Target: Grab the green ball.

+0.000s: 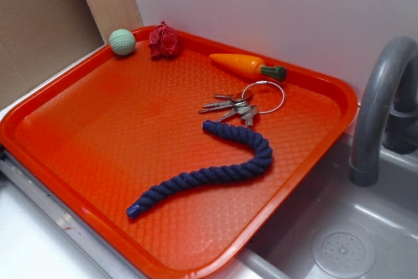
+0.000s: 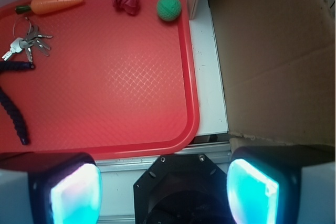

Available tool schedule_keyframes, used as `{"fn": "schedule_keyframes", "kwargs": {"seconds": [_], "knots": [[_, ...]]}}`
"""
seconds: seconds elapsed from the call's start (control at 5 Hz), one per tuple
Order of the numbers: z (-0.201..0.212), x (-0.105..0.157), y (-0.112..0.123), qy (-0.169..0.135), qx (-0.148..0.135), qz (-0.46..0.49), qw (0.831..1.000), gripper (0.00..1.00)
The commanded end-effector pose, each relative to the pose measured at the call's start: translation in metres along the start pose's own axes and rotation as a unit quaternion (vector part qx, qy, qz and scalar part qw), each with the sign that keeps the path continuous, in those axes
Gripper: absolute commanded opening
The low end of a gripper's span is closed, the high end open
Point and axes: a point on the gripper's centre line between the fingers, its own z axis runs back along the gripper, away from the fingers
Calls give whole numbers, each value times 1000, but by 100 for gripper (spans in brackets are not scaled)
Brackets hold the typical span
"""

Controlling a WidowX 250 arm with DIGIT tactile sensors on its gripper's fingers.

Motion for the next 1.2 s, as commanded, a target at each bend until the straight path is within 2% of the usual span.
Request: {"fn": "schedule_keyframes", "kwargs": {"seconds": [0.0,0.2,0.4,0.6,0.8,1.0], "knots": [[-3,7,-16,-135,66,227,962,100],[-18,17,-29,-138,81,346,924,100],[-35,39,-33,-107,52,471,874,100],[-64,76,-14,-89,12,586,805,100],[-82,92,3,-101,-18,675,731,100],[-102,118,9,-144,-12,690,709,100]]}}
